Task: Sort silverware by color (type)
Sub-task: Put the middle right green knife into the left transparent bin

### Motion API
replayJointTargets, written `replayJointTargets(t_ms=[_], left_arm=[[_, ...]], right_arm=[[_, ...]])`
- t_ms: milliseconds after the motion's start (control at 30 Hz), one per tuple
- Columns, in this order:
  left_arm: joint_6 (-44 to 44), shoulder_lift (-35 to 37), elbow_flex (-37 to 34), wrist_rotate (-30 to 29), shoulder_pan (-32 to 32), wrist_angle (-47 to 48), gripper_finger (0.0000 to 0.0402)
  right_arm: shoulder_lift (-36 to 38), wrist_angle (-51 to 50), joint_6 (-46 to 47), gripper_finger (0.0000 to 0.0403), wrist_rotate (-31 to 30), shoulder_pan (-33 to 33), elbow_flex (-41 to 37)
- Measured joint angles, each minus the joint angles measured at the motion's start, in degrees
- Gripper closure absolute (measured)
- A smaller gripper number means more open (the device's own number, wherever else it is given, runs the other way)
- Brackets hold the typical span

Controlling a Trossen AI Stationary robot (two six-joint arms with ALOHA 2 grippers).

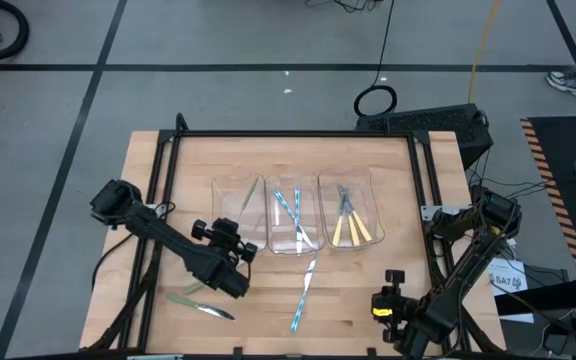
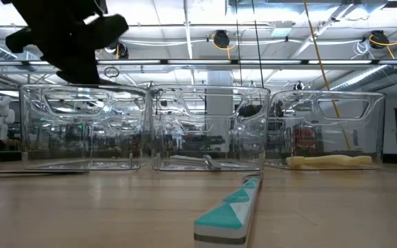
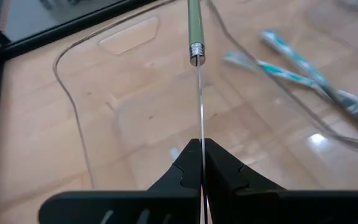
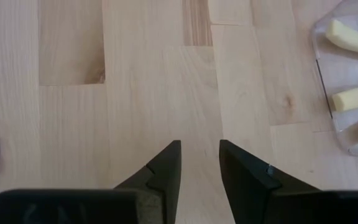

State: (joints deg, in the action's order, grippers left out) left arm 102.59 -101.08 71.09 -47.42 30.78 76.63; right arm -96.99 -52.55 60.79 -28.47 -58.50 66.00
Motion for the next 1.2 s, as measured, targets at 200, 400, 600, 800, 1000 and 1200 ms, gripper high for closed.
replayJointTargets(t_ms=[200,400,600,800,1000,1200], left_arm=[[-0.12,-0.22,0.00,3.17,-1.21,0.03,0.0396],[-0.54,-0.22,0.00,3.82,-2.70,-0.36,0.0396],[-2.82,-0.22,0.00,3.87,-3.93,-1.44,0.0396],[-5.10,-0.22,0.00,3.90,-3.93,-2.67,0.0396],[-6.94,-0.22,0.00,3.93,-4.16,-3.25,0.0396],[-7.86,-0.22,-0.20,4.76,-6.16,-3.60,0.0396]], right_arm=[[0.00,0.87,0.01,0.0298,-0.02,0.00,0.00],[0.00,1.48,0.03,0.0298,-0.02,0.00,0.00],[0.00,1.52,0.24,0.0298,-0.02,0.00,0.00],[0.00,1.52,0.14,0.0298,-0.02,0.00,0.00],[0.00,1.50,0.05,0.0298,-0.02,0.00,0.00],[0.00,1.49,0.03,0.0298,-0.02,0.00,0.00]])
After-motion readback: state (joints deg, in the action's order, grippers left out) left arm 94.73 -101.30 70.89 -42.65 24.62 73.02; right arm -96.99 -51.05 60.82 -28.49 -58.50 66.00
